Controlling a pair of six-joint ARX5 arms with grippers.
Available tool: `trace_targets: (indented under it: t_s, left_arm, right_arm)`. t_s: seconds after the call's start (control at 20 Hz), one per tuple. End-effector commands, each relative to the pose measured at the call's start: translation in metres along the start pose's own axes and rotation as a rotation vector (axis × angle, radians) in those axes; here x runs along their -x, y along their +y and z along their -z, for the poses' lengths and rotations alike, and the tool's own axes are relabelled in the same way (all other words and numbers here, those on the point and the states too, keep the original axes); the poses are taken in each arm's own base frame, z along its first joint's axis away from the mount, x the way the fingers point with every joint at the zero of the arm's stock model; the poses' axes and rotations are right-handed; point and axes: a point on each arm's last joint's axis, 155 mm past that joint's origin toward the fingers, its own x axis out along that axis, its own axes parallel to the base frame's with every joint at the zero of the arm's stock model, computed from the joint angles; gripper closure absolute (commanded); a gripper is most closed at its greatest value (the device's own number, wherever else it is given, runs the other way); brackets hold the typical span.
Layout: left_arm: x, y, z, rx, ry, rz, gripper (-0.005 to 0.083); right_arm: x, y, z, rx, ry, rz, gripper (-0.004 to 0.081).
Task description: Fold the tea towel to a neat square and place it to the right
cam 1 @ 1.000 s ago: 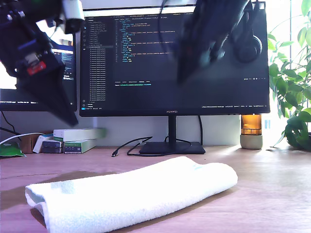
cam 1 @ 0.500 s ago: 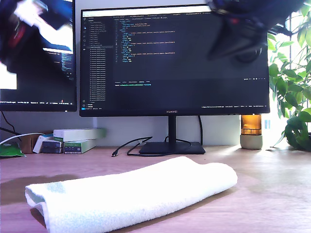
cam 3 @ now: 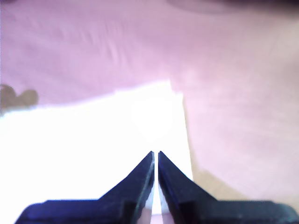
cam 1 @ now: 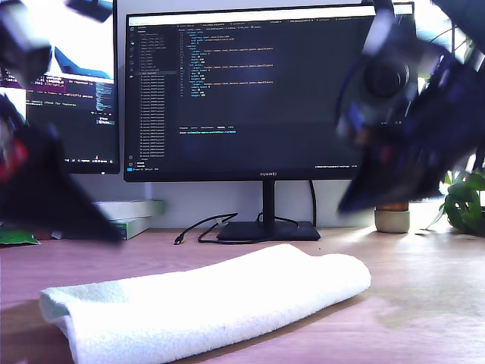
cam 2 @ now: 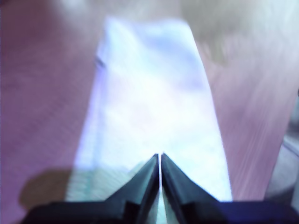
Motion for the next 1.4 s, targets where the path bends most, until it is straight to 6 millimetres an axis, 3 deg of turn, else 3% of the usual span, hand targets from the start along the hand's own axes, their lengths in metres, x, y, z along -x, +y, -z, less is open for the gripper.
trace_targets:
  t_s: [0.0,0.1,0.45,0.85,1.2,1.35]
  left_arm:
    - [-0.01,0.006,0.018,0.019,0.057,-0.02,0.0797]
    - [-0.02,0.015,0.03,0.032,0.098,-0.045,0.0797]
    - [-0.035,0.018,0.062,0.115,0.199,-0.044,0.0797]
    - [-0.035,-0.004,0.075,0.341,0.262,-0.014,0.0797]
    - [-0.04,-0.02,0.071,0.403,0.26,0.012,0.0797]
    - [-0.042,-0.022,0.065,0.414,0.238,0.018,0.0797]
  right_arm:
    - [-0.012,0.003,0.013,-0.027,0.041,-0.015,0.0781]
    - [-0.021,0.006,0.023,-0.047,0.079,-0.034,0.0781]
    - [-0.043,0.003,0.021,-0.054,0.119,-0.026,0.0781]
    - [-0.084,-0.002,0.03,0.072,0.269,-0.036,0.0781]
    - [-0.116,0.009,-0.01,0.111,0.223,-0.085,0.0781]
    - [-0.126,0.018,-0.016,0.125,0.221,-0.1,0.0781]
